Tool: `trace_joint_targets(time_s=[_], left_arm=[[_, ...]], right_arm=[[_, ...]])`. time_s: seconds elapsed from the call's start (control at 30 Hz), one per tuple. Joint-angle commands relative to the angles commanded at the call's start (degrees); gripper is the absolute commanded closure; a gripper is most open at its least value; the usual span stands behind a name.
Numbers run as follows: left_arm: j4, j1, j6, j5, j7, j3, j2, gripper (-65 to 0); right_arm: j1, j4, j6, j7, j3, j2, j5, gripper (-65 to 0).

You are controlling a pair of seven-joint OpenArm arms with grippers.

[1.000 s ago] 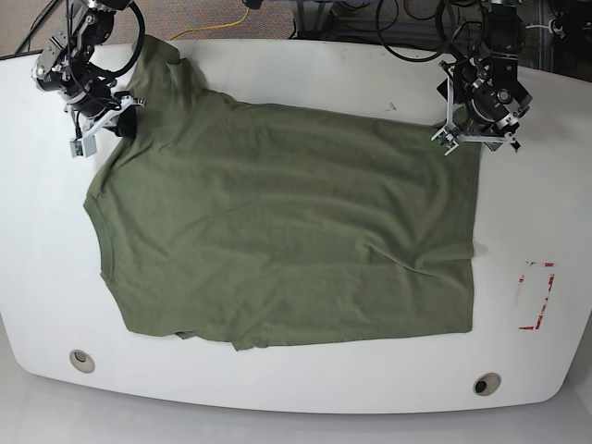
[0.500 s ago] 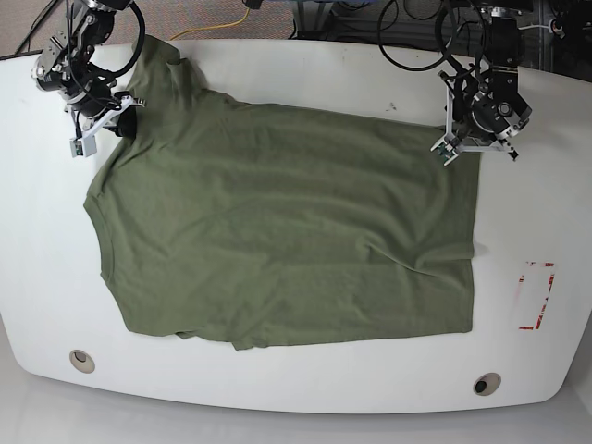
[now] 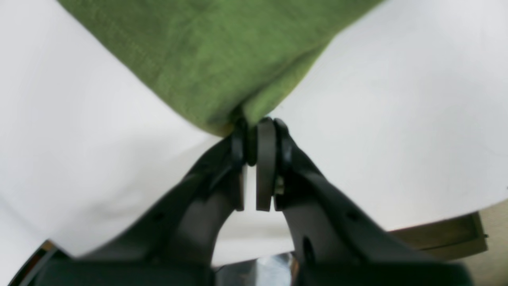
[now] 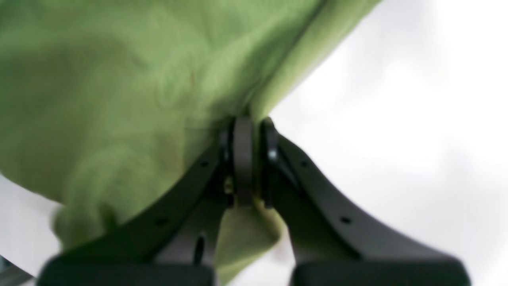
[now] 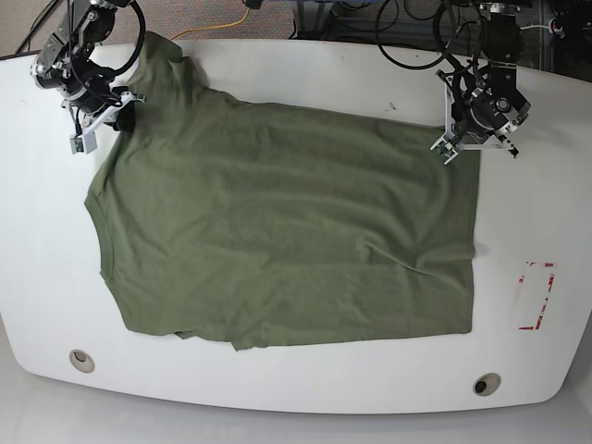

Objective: Layout the t-shirt on the table in an organized manner, then fold the t-shirt properly
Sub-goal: 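Regrasp the shirt corner with the left gripper and hold it, then pull both held corners apart to stretch the shirt flat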

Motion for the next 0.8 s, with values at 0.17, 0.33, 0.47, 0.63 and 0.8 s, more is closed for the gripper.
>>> trace_joint_targets(time_s=[0.17,0.33,0.47,0.63,0.8], left_arm=[[3.8,2.4,0.0,0.0,0.1,-0.2,-0.1,-1.0],[4.2,4.0,0.0,0.0,0.1,-1.0,-0.4,-1.0],[4.7,5.3,0.0,0.0,0.1,-3.8,-0.4,-1.0],[5.0,6.2,0.0,0.0,0.2,-8.0,-0.4,-1.0],[5.0,5.9,0.0,0.0,0.2,-9.8,-2.6,-1.0]], right_arm=[[-1.2,4.0,0.00,-0.4,0.0,-0.9,0.0,-1.0],[-2.6,8.7,0.00,-3.2,0.1,-1.0,0.0,-0.8],[-2.6,12.7,0.00,-5.5,1.7,-2.3,0.0,-0.8],[-2.6,17.0,0.00,-9.1,3.0,-2.5,0.0,-0.8],[-2.3,18.6,0.00,-10.8,3.0,-2.4,0.0,-0.8]])
